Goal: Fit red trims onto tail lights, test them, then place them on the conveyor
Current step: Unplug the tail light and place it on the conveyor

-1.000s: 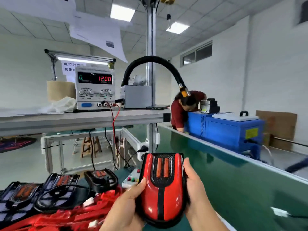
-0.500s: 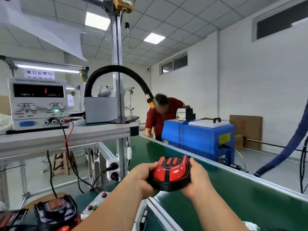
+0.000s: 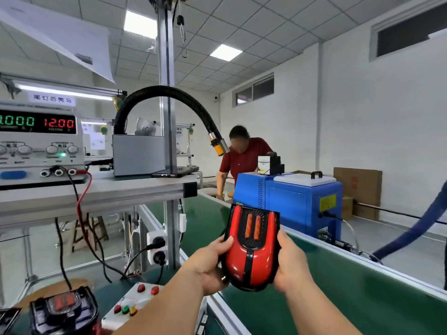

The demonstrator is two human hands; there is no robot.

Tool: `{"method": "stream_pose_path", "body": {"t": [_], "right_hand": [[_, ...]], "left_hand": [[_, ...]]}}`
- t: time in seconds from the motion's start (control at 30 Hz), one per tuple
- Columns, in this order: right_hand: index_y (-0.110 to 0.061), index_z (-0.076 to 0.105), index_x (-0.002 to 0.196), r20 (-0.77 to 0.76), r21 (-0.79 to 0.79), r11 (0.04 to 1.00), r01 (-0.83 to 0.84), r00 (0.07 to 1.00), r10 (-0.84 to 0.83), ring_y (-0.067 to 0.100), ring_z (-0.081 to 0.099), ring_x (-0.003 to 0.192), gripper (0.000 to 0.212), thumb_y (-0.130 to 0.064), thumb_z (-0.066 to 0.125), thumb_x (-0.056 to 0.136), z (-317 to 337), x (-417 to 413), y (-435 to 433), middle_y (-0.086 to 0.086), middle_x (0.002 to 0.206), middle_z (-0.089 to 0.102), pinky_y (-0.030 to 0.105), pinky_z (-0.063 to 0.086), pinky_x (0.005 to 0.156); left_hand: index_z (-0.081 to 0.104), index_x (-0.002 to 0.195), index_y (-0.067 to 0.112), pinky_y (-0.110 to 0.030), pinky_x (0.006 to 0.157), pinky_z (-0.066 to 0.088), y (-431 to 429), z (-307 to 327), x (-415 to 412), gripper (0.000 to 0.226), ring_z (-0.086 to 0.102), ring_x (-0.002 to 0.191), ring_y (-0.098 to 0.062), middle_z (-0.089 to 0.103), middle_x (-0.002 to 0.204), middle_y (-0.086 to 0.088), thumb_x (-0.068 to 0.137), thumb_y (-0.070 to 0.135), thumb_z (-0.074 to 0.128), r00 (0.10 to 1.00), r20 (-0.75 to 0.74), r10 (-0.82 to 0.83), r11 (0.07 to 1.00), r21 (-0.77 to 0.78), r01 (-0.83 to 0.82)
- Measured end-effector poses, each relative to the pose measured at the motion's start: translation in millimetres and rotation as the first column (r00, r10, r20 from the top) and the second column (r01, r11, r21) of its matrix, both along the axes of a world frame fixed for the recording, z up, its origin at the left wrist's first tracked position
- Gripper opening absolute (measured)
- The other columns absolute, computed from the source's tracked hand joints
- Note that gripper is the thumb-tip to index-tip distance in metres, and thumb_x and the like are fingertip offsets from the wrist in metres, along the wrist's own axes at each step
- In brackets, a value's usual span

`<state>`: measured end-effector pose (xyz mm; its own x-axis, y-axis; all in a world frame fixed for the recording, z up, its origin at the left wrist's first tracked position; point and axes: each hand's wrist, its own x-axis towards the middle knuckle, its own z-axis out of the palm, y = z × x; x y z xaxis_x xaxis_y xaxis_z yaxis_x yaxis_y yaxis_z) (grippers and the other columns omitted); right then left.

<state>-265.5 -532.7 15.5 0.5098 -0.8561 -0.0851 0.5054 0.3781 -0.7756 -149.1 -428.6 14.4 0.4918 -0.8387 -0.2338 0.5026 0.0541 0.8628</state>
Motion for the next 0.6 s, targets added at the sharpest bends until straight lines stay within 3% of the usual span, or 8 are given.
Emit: {"method": "stream_pose_path", "body": {"t": [0.13,0.2,0.27,0.3,0.37,0.47,0.6], "right_hand": [[-0.005,0.069,0.108,-0.118,0.077,0.997,0.006,0.993,0.003,0.036,0.071,0.086,0.036,-0.032,0.046,0.103,-4.9,13.5,-7.0,0.020,0.096,0.074,0.052,0.056,0.080],[-0.004,0.068,0.112,-0.246,0.160,0.987,-0.012,0.968,0.052,0.034,0.068,0.087,0.035,-0.028,0.042,0.104,-6.1,24.0,-5.2,0.019,0.101,0.072,0.054,0.052,0.090],[-0.009,0.067,0.107,-0.339,0.197,0.978,-0.062,0.932,0.128,0.031,0.065,0.077,0.030,-0.018,0.040,0.100,-7.2,34.4,-0.5,0.016,0.092,0.070,0.048,0.055,0.084],[-0.008,0.067,0.102,-0.367,0.201,0.976,-0.085,0.917,0.155,0.031,0.064,0.074,0.029,-0.014,0.039,0.097,-8.0,39.2,0.8,0.016,0.087,0.068,0.047,0.055,0.082],[-0.004,0.065,0.091,-0.417,0.178,0.977,-0.116,0.891,0.182,0.031,0.065,0.068,0.030,-0.009,0.036,0.096,-7.2,46.7,0.0,0.017,0.078,0.067,0.048,0.056,0.077],[-0.003,0.063,0.078,-0.441,0.169,0.975,-0.145,0.874,0.206,0.028,0.064,0.047,0.033,-0.006,0.036,0.096,-1.2,51.5,-5.0,0.014,0.058,0.066,0.035,0.056,0.047],[-0.002,0.066,0.084,-0.444,0.169,0.980,-0.105,0.880,0.171,0.028,0.065,0.046,0.030,-0.005,0.038,0.096,1.2,49.8,-6.0,0.016,0.061,0.068,0.038,0.057,0.047]], "left_hand": [[0.070,0.114,0.024,-0.055,0.104,0.044,-7.7,6.4,-3.0,0.024,0.067,0.109,-0.030,0.075,0.107,-0.006,0.090,0.023,0.068,0.991,0.096,0.088,0.994,0.052,-0.094],[0.070,0.107,0.014,-0.047,0.083,0.058,-13.1,14.8,-6.8,0.020,0.073,0.087,-0.029,0.077,0.093,-0.012,0.089,0.020,0.070,0.968,0.181,0.173,0.979,0.076,-0.189],[0.070,0.095,0.002,-0.035,0.059,0.057,-15.9,23.6,-9.1,0.015,0.070,0.065,-0.029,0.075,0.080,-0.017,0.086,0.013,0.073,0.946,0.185,0.266,0.954,0.089,-0.286],[0.069,0.091,-0.001,-0.033,0.055,0.054,-16.3,26.9,-8.1,0.014,0.068,0.061,-0.029,0.073,0.077,-0.019,0.085,0.011,0.073,0.938,0.167,0.303,0.942,0.094,-0.321],[0.066,0.092,-0.003,-0.037,0.058,0.054,-14.3,31.6,-3.5,0.015,0.067,0.066,-0.032,0.071,0.081,-0.021,0.086,0.009,0.071,0.934,0.131,0.333,0.932,0.103,-0.347],[0.064,0.102,-0.004,-0.052,0.078,0.056,-8.0,34.5,4.9,0.018,0.070,0.089,-0.041,0.071,0.099,-0.027,0.089,0.009,0.067,0.942,0.075,0.328,0.935,0.115,-0.335],[0.062,0.110,-0.002,-0.055,0.079,0.055,-3.3,32.0,8.3,0.024,0.070,0.091,-0.041,0.070,0.101,-0.027,0.091,0.012,0.065,0.952,0.041,0.303,0.944,0.124,-0.306]]}}
